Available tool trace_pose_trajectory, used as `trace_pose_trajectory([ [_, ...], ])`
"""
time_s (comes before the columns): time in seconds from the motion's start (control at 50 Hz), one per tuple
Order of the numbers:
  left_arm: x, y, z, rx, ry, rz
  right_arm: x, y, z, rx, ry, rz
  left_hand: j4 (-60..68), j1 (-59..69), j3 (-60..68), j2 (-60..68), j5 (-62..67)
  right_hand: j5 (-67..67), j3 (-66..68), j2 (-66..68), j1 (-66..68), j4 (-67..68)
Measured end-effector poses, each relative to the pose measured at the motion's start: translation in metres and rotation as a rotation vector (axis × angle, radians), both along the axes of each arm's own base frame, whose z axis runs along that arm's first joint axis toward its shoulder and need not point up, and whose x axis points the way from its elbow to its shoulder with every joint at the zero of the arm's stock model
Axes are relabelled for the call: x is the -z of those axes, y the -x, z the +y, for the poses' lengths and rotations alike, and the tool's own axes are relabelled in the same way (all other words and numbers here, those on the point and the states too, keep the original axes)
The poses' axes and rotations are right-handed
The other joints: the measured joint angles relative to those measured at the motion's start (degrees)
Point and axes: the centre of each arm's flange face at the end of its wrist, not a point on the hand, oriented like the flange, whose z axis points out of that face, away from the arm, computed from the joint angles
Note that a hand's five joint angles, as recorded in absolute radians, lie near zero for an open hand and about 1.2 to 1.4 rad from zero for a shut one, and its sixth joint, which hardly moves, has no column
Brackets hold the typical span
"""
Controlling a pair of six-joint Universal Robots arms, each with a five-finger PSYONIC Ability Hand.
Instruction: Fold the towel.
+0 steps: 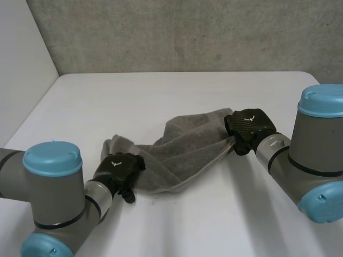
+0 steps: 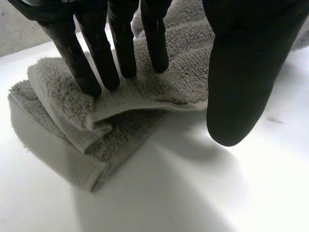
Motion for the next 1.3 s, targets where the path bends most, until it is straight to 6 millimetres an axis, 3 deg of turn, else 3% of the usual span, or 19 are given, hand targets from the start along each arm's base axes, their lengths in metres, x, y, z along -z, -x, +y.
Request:
trace_pose_trajectory([
  [0.14,0.005,0.002,-0.008,-0.008,0.012,0.005,-0.001,0.001,0.000,0.003,0.002,-0.001,5.38,5.89,5.39,5.58,5.34,0.00,0.00,0.00,0.00,0.00],
  [0.22,0.008,0.005,-0.015,-0.005,0.023,0.002,-0.004,0.002,-0.001,0.006,0.011,-0.003,20.94,21.23,20.95,20.98,20.93,0.01,0.00,0.00,0.00,0.00],
  [0.36,0.000,0.008,-0.033,0.001,0.119,-0.006,-0.009,0.000,-0.005,-0.005,0.034,0.021,35.79,35.52,35.91,36.00,35.52,0.00,0.00,0.00,0.00,0.00],
  [0.56,-0.017,0.009,-0.053,0.021,0.265,-0.077,-0.023,-0.002,-0.009,-0.038,0.059,0.119,41.56,39.30,41.56,41.66,41.02,0.00,0.00,0.00,0.00,0.00],
  [0.66,-0.056,0.008,-0.051,0.018,0.366,-0.056,-0.049,0.001,-0.005,-0.052,0.088,0.157,41.82,39.42,41.81,41.88,41.25,0.00,0.00,0.00,0.00,0.01],
  [0.82,-0.167,-0.006,-0.025,-0.013,0.599,0.059,-0.136,0.019,0.020,-0.070,0.259,0.246,41.94,39.68,41.85,41.92,41.28,0.00,0.33,0.00,0.00,0.27],
  [0.9,-0.203,-0.017,-0.012,-0.027,0.660,0.088,-0.164,0.027,0.037,-0.095,0.310,0.330,41.96,39.68,41.85,41.93,41.30,0.01,0.33,0.00,0.00,0.28],
  [0.94,-0.209,-0.022,-0.008,-0.032,0.654,0.081,-0.169,0.030,0.042,-0.121,0.305,0.374,41.97,39.68,41.88,41.96,41.35,0.01,0.33,0.00,0.00,0.28],
  [1.04,-0.184,-0.022,-0.015,-0.024,0.519,0.009,-0.155,0.028,0.039,-0.193,0.226,0.430,41.98,39.68,41.89,41.97,41.52,0.02,0.34,0.33,0.00,0.28],
  [1.12,-0.139,-0.018,-0.029,-0.011,0.336,-0.081,-0.128,0.022,0.026,-0.240,0.133,0.454,41.98,39.69,41.90,41.97,41.52,0.03,0.34,0.33,0.00,0.28],
  [1.14,-0.119,-0.017,-0.034,-0.007,0.260,-0.118,-0.114,0.019,0.019,-0.255,0.091,0.464,41.98,39.69,41.89,41.97,41.52,0.04,0.34,0.33,0.00,0.28],
  [1.26,-0.070,-0.014,-0.056,-0.008,0.106,-0.191,-0.069,0.007,0.001,-0.285,-0.010,0.504,41.97,39.70,41.90,41.98,41.52,0.29,0.34,0.33,0.00,0.28],
  [1.28,-0.062,-0.012,-0.065,-0.011,0.095,-0.196,-0.054,0.001,-0.007,-0.284,-0.021,0.520,41.98,39.70,41.89,41.98,41.52,0.35,0.34,0.33,0.00,0.28],
  [1.3,-0.062,-0.012,-0.065,-0.011,0.095,-0.196,-0.054,0.001,-0.007,-0.284,-0.021,0.520,41.98,39.70,41.89,41.98,41.52,0.35,0.34,0.33,0.00,0.28],
])
